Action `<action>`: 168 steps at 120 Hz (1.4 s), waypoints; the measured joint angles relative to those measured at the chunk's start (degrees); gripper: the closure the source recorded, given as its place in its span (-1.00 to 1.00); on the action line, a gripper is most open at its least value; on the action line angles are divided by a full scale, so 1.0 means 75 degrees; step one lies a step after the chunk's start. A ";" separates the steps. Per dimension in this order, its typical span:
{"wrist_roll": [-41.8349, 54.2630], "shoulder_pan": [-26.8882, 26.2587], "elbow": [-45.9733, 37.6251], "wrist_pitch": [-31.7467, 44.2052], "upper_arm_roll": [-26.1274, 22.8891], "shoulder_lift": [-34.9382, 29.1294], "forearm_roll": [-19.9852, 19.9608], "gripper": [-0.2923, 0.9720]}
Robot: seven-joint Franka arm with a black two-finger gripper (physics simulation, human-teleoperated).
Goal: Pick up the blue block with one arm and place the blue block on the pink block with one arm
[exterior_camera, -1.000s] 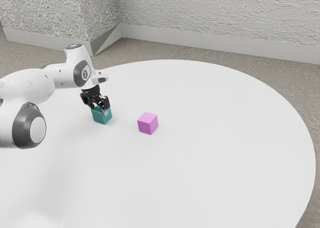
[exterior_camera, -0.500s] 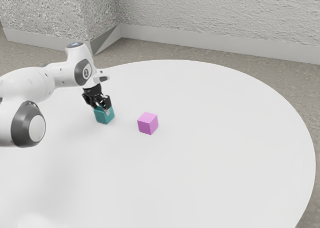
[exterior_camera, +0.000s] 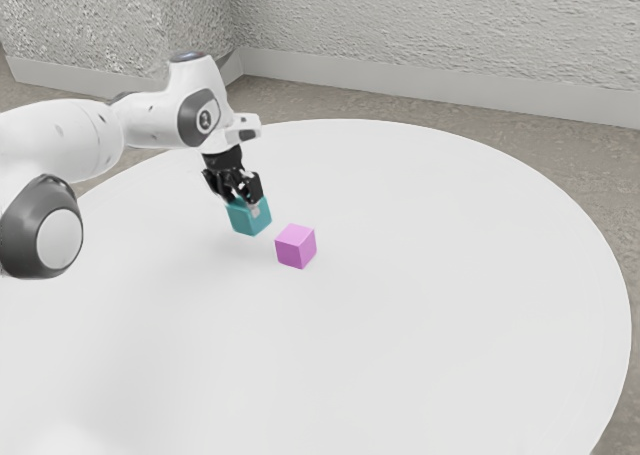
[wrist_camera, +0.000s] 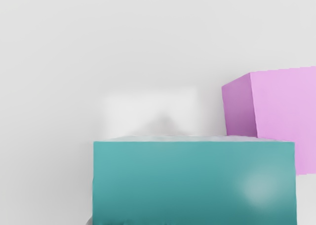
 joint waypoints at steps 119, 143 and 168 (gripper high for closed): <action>-0.2767 -0.1245 0.1082 -0.0522 0.0416 0.0641 0.0950 0.41; -0.2782 -0.1360 0.1078 -0.0560 0.0408 0.0620 0.0651 0.04; -0.2737 -0.1371 0.1074 -0.0586 0.0399 0.0619 0.0521 -0.01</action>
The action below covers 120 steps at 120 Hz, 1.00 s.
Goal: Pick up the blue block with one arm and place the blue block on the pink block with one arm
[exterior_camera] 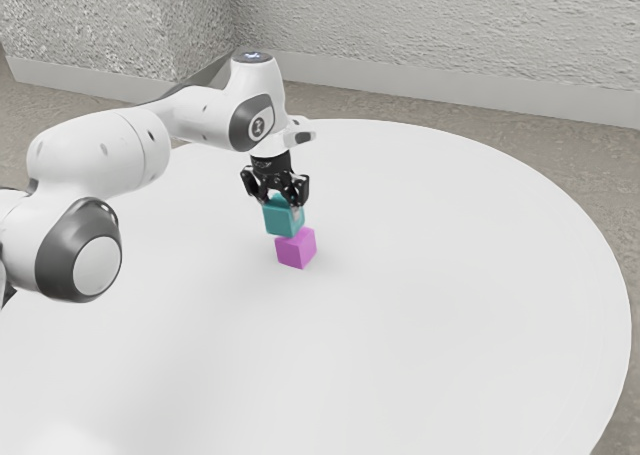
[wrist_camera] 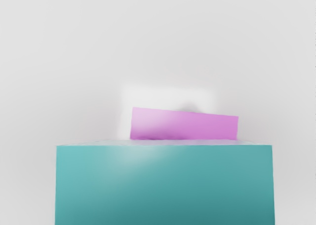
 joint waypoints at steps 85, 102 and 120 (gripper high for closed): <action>0.0822 0.0011 -0.0014 0.0446 -0.0069 0.0226 -0.0037 -0.03; 0.0930 0.0012 -0.0001 0.0490 -0.0050 0.0245 -0.0028 -0.03; 0.1018 0.0011 0.0001 0.0513 -0.0047 0.0246 -0.0025 -0.03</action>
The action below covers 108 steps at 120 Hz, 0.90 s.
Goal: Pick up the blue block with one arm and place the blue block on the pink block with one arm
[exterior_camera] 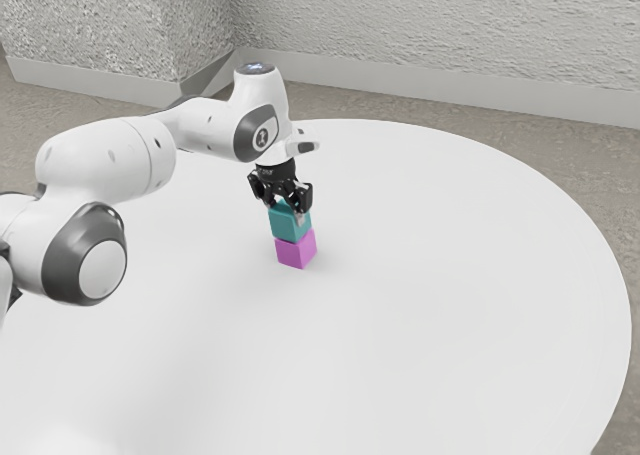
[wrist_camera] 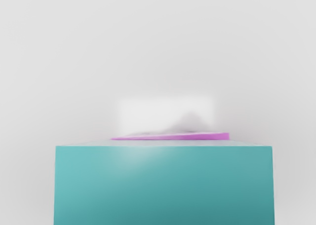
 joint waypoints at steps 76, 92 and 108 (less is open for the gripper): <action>-0.0017 0.0000 -0.0062 -0.0054 0.0013 -0.0017 -0.0094 -0.34; -0.0023 0.0000 -0.0067 -0.0074 0.0013 -0.0054 -0.0098 -0.43; -0.0023 0.0000 -0.0285 -0.0126 0.0029 -0.0569 -0.0077 -0.48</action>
